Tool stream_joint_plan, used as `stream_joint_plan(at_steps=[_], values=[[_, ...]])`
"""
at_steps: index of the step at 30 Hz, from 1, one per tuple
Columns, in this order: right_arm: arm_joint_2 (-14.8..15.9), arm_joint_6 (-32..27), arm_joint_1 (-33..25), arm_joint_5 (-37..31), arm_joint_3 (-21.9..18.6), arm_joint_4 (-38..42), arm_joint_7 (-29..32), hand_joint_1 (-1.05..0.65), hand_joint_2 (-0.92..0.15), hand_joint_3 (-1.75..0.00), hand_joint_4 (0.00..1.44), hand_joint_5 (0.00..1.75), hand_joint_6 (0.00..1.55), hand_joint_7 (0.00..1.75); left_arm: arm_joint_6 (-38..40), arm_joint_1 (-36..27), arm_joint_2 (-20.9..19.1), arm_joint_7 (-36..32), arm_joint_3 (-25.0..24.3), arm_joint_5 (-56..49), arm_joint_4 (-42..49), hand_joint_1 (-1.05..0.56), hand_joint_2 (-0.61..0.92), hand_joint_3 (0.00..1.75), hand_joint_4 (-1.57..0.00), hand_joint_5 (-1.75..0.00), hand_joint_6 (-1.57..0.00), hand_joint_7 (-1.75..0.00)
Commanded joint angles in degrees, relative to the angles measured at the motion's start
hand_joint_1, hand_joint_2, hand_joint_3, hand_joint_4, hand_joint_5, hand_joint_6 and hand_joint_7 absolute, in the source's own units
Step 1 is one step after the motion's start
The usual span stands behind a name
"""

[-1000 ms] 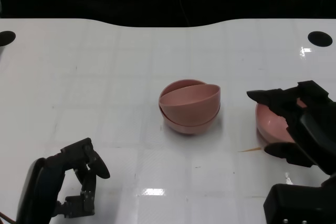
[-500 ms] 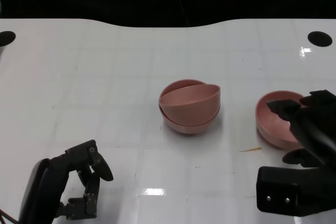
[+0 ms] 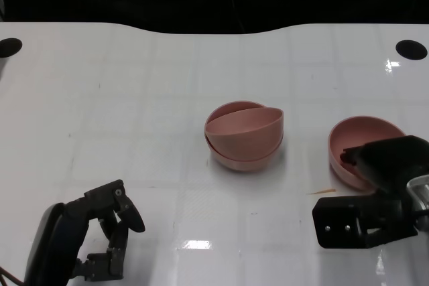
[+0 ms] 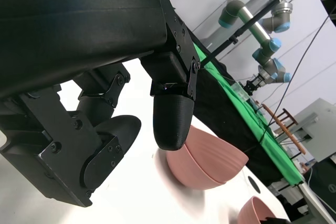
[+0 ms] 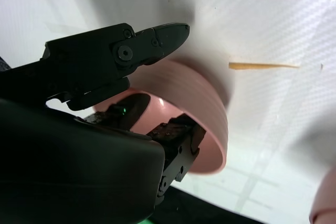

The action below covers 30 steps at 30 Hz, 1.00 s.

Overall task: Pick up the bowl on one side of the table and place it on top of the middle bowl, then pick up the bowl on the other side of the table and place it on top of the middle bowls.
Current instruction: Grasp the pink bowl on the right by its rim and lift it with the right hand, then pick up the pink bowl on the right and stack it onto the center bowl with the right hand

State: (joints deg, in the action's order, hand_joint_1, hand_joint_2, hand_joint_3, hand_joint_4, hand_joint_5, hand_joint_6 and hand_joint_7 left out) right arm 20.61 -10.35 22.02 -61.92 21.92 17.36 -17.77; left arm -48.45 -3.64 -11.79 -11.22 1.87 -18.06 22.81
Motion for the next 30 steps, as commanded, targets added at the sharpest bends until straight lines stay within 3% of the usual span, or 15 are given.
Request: stream_joint_plan(at_steps=[1, 3, 4, 9, 12, 13, 14, 15, 18, 23, 26, 28, 30], values=[[1.3, 1.4, 2.7, 2.0, 1.2, 4.6, 1.5, -0.43, -0.92, -0.04, 0.79, 0.5, 0.63, 0.03, 0.1, -0.5, -1.0, 0.2, -0.4, -0.5, -0.4, -0.04, 0.29, 1.55, -0.89, -1.7, -0.82, -1.52], [1.1, 3.3, 3.7, 3.5, 1.4, 8.1, 5.5, -0.34, -0.92, -0.08, 0.79, 0.95, 0.73, 0.03, 0.3, -0.6, -1.1, 0.2, -0.4, -0.8, -0.6, -0.04, 0.29, 1.55, -0.89, -1.69, -0.82, -1.52], [1.1, 4.2, 4.2, 4.3, 1.6, 9.7, 7.0, -0.32, -0.92, -0.1, 0.8, 1.04, 0.77, 0.04, 0.3, -0.6, -1.1, 0.3, -0.4, -0.6, -0.6, -0.04, 0.29, 1.55, -0.89, -1.69, -0.82, -1.53], [2.2, 10.6, 5.2, 7.6, 2.0, 13.8, 15.2, -0.25, -0.92, -0.09, 0.87, 1.18, 1.03, 0.12, 0.2, -0.3, -1.1, 0.4, -0.4, -0.3, -0.2, -0.05, 0.29, 1.54, -0.89, -1.7, -0.82, -1.53], [2.9, 15.4, 5.1, 8.3, 1.8, 15.2, 24.8, -0.21, -0.9, -0.02, 0.87, 1.47, 1.18, 0.09, 0.5, -0.2, -1.1, 0.3, -0.5, -0.6, -0.4, -0.05, 0.29, 1.54, -0.89, -1.7, -0.82, -1.53], [3.1, 16.9, 5.0, 8.8, 1.6, 15.6, 27.3, -0.16, -0.91, -0.01, 0.85, 1.63, 1.21, 0.3, 0.4, -0.2, -1.1, 0.2, -0.5, -0.7, -0.4, -0.05, 0.29, 1.54, -0.89, -1.7, -0.82, -1.53], [3.4, 18.0, 4.9, 8.9, 1.5, 15.4, 29.5, -0.14, -0.91, -0.01, 0.84, 1.69, 1.1, 0.6, 0.3, -0.2, -1.1, 0.1, -0.5, -0.8, -0.4, -0.06, 0.29, 1.54, -0.89, -1.7, -0.82, -1.53], [3.8, 18.9, 4.7, 8.9, 1.3, 14.5, 31.7, -0.14, -0.9, -0.01, 0.85, 1.72, 0.98, 0.9, 0.3, -0.2, -1.1, 0.0, -0.5, -1.0, -0.4, -0.06, 0.29, 1.54, -0.89, -1.7, -0.82, -1.53], [4.3, 20.5, 4.0, 9.7, 0.3, 11.7, 34.8, -0.11, -0.9, -0.01, 0.9, 1.74, 0.85, 1.3, 0.5, -0.3, -1.1, 0.1, -0.6, -1.0, -0.7, -0.06, 0.28, 1.55, -0.89, -1.7, -0.82, -1.54], [4.2, 20.3, 3.9, 12.5, -2.7, 4.6, 35.2, -0.09, -0.9, -0.01, 0.92, 1.75, 0.8, 1.46, 1.3, -0.7, -0.9, 0.3, -0.5, -0.9, -1.4, -0.05, 0.28, 1.55, -0.9, -1.68, -0.82, -1.53], [3.9, 19.4, 4.1, 13.5, -3.5, 1.8, 33.6, -0.11, -0.91, -0.02, 0.91, 1.75, 0.78, 1.47, 1.5, -0.7, -0.9, 0.3, -0.4, -1.1, -1.7, -0.05, 0.29, 1.54, -0.9, -1.68, -0.82, -1.53], [3.5, 19.7, 4.6, 14.8, -4.1, 0.6, 32.9, -0.09, -0.89, -0.01, 0.92, 1.75, 0.8, 1.38, 1.2, -0.6, -1.0, 0.2, -0.3, -1.2, -1.6, -0.05, 0.28, 1.54, -0.9, -1.68, -0.82, -1.53], [3.2, 20.4, 5.5, 16.6, -4.7, -0.1, 31.8, -0.08, -0.89, -0.02, 0.94, 1.75, 0.8, 1.44, 1.3, -0.5, -0.9, -0.1, -0.4, -1.7, -1.7, -0.04, 0.28, 1.54, -0.9, -1.69, -0.82, -1.53]])
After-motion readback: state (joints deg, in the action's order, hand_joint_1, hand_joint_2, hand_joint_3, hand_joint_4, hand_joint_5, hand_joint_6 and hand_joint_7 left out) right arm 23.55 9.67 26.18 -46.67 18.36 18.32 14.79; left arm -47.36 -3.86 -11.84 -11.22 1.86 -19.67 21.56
